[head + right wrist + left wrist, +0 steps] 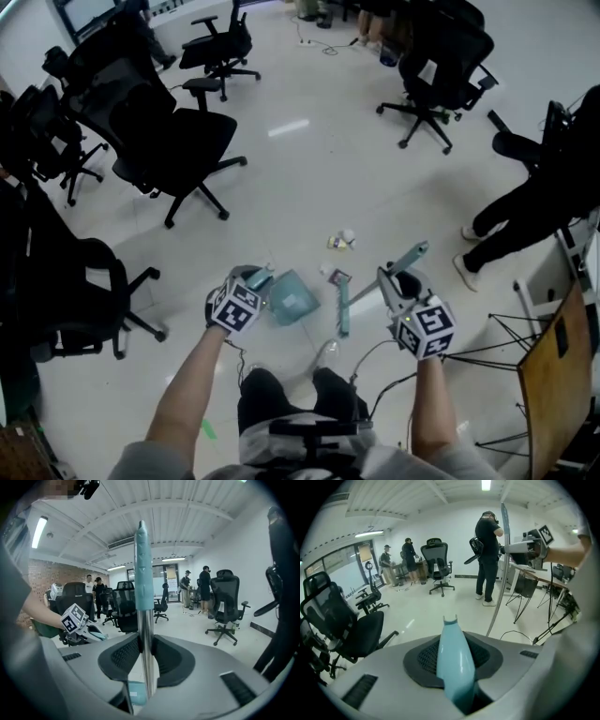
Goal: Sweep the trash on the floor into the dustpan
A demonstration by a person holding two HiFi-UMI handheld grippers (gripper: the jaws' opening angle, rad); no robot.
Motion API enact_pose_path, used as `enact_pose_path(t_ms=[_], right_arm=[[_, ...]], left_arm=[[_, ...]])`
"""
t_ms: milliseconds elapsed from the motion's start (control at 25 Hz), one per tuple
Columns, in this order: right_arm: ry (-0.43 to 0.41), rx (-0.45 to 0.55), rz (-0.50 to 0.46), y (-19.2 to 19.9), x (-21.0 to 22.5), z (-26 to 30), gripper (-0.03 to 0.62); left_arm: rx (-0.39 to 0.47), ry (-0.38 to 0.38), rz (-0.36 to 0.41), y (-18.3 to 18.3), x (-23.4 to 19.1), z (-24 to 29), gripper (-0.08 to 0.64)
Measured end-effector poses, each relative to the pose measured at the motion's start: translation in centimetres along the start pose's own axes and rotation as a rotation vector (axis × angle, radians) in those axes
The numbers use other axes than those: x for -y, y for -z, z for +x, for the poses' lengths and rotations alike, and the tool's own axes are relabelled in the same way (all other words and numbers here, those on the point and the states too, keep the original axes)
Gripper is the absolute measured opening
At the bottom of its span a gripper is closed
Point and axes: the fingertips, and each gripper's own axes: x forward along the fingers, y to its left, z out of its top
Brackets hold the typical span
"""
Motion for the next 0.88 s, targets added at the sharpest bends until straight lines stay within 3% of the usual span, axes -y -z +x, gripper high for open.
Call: enact_pose_path(t_ms=[200, 440, 600, 720, 880], right_arm=[[0.095, -0.041, 0.060, 3.3, 4.5, -0.7, 0.092], [0.267, -0.068, 0.127, 8.6, 10.8, 0.2, 0.092], [0.395, -0.097, 0.166, 11.3, 12.7, 1.4, 0.092], [0.458, -0.117, 0.170, 14.7, 13.5, 3.1, 0.092], [0.467, -0.166, 0.203, 19.5, 13.4, 6.1, 0.094]], left_arm=[[-0.031, 0.069, 0.109, -2.5, 0.0, 4.4, 0.112], [-0.075, 0.175, 0.284, -4.6, -0.5, 9.0, 0.110], [-0.078, 0.237, 0.373, -5.6, -0.8, 10.7, 0.110], [-0.079, 0.271, 0.409, -7.0, -1.3, 12.0, 0.110], [-0.087, 0.289, 0.410, -8.4, -1.7, 13.1, 0.110]])
